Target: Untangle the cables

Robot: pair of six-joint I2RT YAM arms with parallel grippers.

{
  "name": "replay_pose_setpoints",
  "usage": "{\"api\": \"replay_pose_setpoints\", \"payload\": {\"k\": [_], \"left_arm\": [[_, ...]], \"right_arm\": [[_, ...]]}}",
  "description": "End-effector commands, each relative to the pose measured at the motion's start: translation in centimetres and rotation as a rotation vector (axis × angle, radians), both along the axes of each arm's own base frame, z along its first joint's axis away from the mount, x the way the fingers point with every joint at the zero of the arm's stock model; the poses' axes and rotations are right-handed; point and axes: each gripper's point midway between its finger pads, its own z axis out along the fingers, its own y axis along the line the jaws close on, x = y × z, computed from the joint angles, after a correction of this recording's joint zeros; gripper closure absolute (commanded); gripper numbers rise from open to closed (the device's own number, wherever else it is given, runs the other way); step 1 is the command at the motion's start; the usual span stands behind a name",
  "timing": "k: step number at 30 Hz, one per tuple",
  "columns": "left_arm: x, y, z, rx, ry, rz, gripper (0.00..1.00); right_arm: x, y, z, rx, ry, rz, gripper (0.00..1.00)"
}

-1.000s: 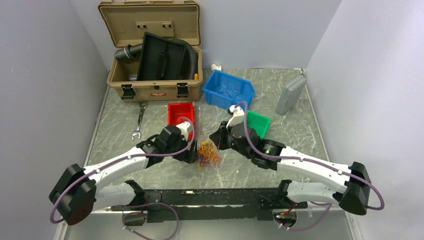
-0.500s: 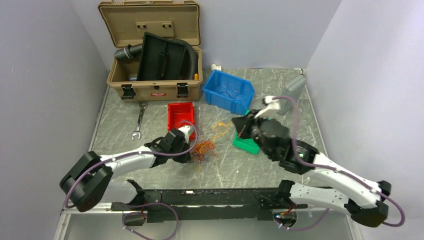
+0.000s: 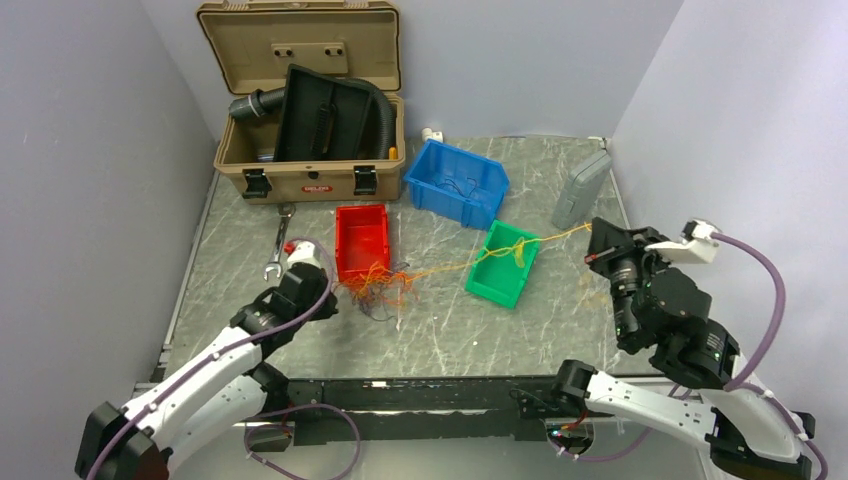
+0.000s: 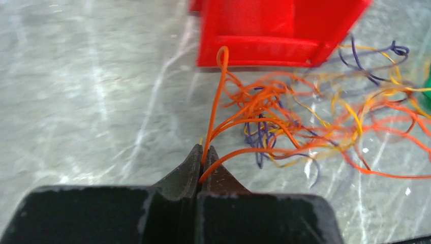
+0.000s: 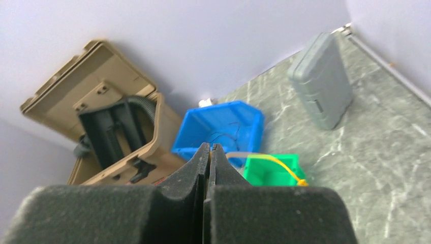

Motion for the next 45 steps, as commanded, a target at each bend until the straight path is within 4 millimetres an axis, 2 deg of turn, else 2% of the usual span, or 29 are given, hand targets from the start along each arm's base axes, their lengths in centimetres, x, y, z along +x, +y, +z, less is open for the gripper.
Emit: {"api": "replay_pose_setpoints", "payload": {"k": [1,3,6,11,15,17,18,19,21,23,24,26,32,37,42,45], "left_arm": [[-0.3,4.1,1.1,0.048,-0.01,0.214,1.0],[-0.1,4.1,2.2,0.04,-0.047,0.208,1.0],[0.3,3.3,3.6,0.018,-0.088,0.151,1.0],[0.6,3.0,4.9,0.057,-0.101,0.097,1.0],[0.6,1.8,5.9,0.057,-0.128,-0.014,0.99],[0.6,1.4,6.5,0.042,-0.155,-0.044,0.95],[0.6,1.3,6.9,0.036,-0.169,-0.053,0.89],[0.5,0.9,7.2,0.023,-0.183,-0.074,0.76],[0.4,-0.1,7.8,-0.012,-0.204,-0.13,0.44],[0.3,-1.3,8.0,-0.036,-0.207,-0.17,0.22],[0.2,-1.7,8.1,-0.031,-0.211,-0.184,0.13],[0.2,-2.8,8.5,-0.006,-0.237,-0.217,0.04],[-0.1,-8.5,12.3,-0.049,-0.449,-0.47,0.01],[1.0,-11.7,14.8,-0.122,-0.6,-0.561,0.01],[3.2,-15.0,13.6,-0.117,-0.554,-0.599,0.02],[4.1,-16.9,10.5,-0.113,-0.432,-0.615,0.06]], "right_arm": [[-1.0,-4.1,-0.2,-0.017,0.002,-0.148,1.0],[-0.9,-3.7,-0.2,-0.029,0.003,-0.125,1.0],[-0.3,-1.6,-0.5,-0.076,0.012,-0.05,1.0],[0.6,0.7,-1.2,-0.16,0.056,-0.003,1.0],[1.3,3.7,-0.6,-0.2,0.025,0.11,1.0],[1.5,5.4,-0.2,-0.224,0.006,0.178,1.0],[1.6,6.1,0.0,-0.237,0.002,0.206,1.0],[1.7,6.9,0.3,-0.25,-0.001,0.232,1.0],[1.8,8.5,0.9,-0.272,-0.016,0.295,1.0],[1.9,9.9,1.8,-0.282,-0.038,0.347,1.0],[1.8,10.5,2.3,-0.279,-0.055,0.371,1.0],[1.7,11.4,3.8,-0.265,-0.092,0.41,1.0],[1.3,13.4,8.4,-0.222,-0.195,0.493,1.0],[1.0,14.8,11.4,-0.196,-0.251,0.547,1.0],[0.5,15.0,14.9,-0.152,-0.322,0.569,1.0],[0.1,14.0,18.1,-0.12,-0.382,0.543,1.0]]}}
